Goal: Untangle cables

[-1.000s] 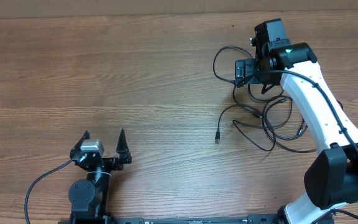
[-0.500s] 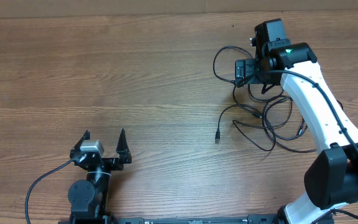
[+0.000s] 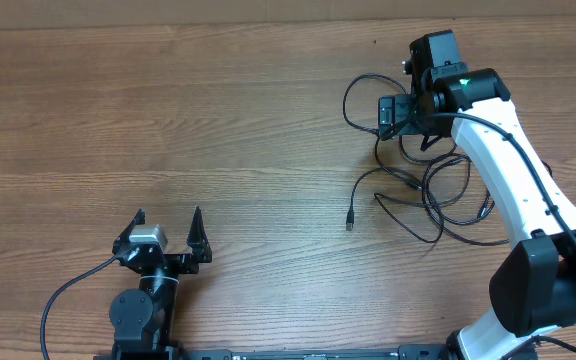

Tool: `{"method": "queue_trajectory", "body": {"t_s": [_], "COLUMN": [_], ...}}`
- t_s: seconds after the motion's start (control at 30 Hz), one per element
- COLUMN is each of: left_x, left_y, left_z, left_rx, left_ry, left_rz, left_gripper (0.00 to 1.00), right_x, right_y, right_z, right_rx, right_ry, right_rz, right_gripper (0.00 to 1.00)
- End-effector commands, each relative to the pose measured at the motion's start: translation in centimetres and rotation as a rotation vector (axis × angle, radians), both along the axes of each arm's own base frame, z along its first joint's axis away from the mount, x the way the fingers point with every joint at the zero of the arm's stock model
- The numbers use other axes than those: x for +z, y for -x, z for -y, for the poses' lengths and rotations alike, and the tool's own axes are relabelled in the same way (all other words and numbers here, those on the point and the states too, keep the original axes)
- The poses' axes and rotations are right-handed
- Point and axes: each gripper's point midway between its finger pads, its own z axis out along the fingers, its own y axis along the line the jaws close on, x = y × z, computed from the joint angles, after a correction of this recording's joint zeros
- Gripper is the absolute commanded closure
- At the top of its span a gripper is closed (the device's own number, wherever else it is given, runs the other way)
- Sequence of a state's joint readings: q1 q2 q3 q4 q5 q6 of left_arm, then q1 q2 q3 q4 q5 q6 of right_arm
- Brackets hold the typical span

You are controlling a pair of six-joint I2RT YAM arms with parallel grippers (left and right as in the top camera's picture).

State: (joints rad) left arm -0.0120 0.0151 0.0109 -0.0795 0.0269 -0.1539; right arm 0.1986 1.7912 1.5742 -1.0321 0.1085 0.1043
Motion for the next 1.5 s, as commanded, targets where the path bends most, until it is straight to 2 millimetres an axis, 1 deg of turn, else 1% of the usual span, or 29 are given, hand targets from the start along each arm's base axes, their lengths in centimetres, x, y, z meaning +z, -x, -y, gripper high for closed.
{"method": "queue_trajectory", "body": {"t_s": [0.0,0.13,0.2,0.23,0.27,0.37,0.47,0.63,0.7,0.73,0.8,0.9,1.0,1.07,1.13,1.27,1.37,1.47], "left_x": [0.0,0.0,0.0,0.0,0.0,0.0,0.0,0.0,0.0,0.0,0.0,0.0,0.0,0.0,0.0,0.0,0.0,0.0], "left_y": [0.0,0.0,0.0,0.0,0.0,0.0,0.0,0.0,0.0,0.0,0.0,0.0,0.0,0.0,0.0,0.0,0.0,0.0], "left_z": [0.1,0.1,0.1,0.1,0.1,0.1,0.1,0.1,0.1,0.1,0.1,0.1,0.1,0.1,0.1,0.1,0.1,0.1], "left_rx": [-0.007,-0.007,-0.007,-0.007,-0.007,-0.007,-0.007,-0.007,-0.007,-0.007,-0.007,-0.007,-0.007,-0.007,-0.007,-0.007,-0.007,-0.007], "left_ry": [0.008,0.008,0.008,0.008,0.008,0.008,0.008,0.008,0.008,0.008,0.008,0.008,0.008,0.008,0.008,0.008,0.008,0.008], "left_rz": [0.007,0.007,0.007,0.007,0.007,0.007,0.007,0.007,0.007,0.007,0.007,0.007,0.007,0.007,0.007,0.007,0.007,0.007], "left_gripper": [0.00,0.01,0.00,0.01,0.00,0.00,0.00,0.00,0.01,0.01,0.00,0.00,0.00,0.00,0.01,0.00,0.01,0.00], "right_x": [0.2,0.3,1.0,1.6,2.5,5.9,10.2,18.2,21.7,22.9,25.6,27.8,28.1,27.5,27.4,27.0,25.6,23.9], "right_y": [0.1,0.2,0.4,0.5,0.7,1.9,4.0,8.9,11.6,12.6,15.6,20.0,23.7,25.5,27.1,29.3,30.5,30.8], "right_z": [-0.4,-0.9,-1.2,-1.2,-1.2,-1.3,-1.1,0.2,0.9,1.2,1.9,3.0,3.9,4.4,4.7,5.2,5.1,5.3], "right_rx": [0.008,0.020,0.027,0.028,0.029,0.038,0.045,0.043,0.042,0.041,0.041,0.042,0.043,0.044,0.044,0.046,0.059,0.046], "right_ry": [0.000,-0.001,-0.005,-0.008,-0.013,-0.032,-0.058,-0.111,-0.138,-0.146,-0.170,-0.189,-0.198,-0.200,-0.210,-0.225,-0.241,-0.238], "right_rz": [0.008,0.012,0.027,0.044,0.063,0.148,0.260,0.496,0.611,0.651,0.752,0.854,0.889,0.886,0.910,0.965,0.977,0.992], "right_gripper": [0.00,0.00,0.00,0.00,0.00,0.00,0.00,0.00,0.00,0.00,0.00,0.00,0.00,0.00,0.00,0.00,0.00,0.00]}}
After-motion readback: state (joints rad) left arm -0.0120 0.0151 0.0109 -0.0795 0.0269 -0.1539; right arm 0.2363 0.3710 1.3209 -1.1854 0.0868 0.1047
